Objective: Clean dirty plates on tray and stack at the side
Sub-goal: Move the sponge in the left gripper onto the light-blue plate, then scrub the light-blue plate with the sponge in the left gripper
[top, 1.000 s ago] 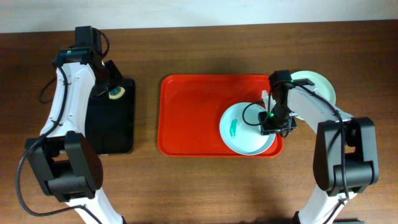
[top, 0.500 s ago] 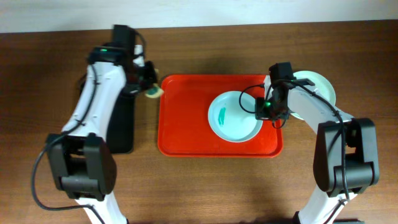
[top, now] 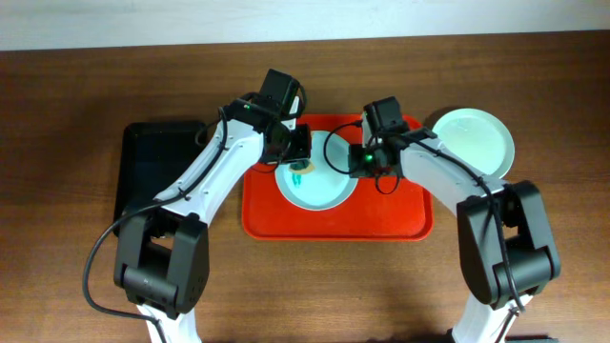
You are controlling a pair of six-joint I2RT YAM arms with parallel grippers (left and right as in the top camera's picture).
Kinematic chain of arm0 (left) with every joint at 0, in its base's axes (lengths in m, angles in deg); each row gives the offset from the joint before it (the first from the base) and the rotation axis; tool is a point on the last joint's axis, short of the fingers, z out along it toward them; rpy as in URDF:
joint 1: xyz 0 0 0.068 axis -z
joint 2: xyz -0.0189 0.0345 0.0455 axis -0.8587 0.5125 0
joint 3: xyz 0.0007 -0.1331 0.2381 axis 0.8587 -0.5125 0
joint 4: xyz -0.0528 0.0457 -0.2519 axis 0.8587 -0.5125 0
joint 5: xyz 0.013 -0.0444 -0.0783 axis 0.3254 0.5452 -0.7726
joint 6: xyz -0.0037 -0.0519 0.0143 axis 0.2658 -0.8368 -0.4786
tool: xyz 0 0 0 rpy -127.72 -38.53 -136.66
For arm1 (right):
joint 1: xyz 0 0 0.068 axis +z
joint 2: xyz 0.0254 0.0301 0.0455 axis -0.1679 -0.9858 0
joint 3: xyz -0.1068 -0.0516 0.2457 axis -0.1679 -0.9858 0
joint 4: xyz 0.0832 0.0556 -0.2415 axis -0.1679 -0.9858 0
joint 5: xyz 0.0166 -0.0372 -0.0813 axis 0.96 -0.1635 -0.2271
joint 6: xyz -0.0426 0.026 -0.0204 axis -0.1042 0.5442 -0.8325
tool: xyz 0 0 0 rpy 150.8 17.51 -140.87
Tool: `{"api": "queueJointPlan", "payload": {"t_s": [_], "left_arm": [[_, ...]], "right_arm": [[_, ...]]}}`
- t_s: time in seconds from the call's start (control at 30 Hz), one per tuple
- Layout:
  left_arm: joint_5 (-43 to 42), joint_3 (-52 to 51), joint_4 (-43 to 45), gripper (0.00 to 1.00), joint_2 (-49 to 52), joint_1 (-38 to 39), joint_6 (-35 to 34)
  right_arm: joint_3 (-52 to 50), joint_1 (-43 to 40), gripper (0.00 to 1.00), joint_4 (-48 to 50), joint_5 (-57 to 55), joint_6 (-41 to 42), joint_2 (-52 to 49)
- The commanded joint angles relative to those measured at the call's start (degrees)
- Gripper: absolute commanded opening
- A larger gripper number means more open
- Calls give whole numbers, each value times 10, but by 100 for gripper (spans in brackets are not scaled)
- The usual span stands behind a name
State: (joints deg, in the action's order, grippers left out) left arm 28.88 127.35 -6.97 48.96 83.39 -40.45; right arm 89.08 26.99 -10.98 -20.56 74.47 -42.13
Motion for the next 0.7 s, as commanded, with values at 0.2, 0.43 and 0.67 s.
{"api": "queueJointPlan", "payload": {"t_s": [0.2, 0.43, 0.67], "left_arm": [[-2, -50, 42, 0, 3, -5, -38], [37, -65, 57, 0, 3, -5, -37], [29, -65, 90, 0, 30, -2, -38]], "right_arm": [[-3, 22, 4, 42, 14, 46, -46], [-3, 22, 5, 44, 18, 46, -70], [-3, 22, 7, 52, 22, 46, -70]]}}
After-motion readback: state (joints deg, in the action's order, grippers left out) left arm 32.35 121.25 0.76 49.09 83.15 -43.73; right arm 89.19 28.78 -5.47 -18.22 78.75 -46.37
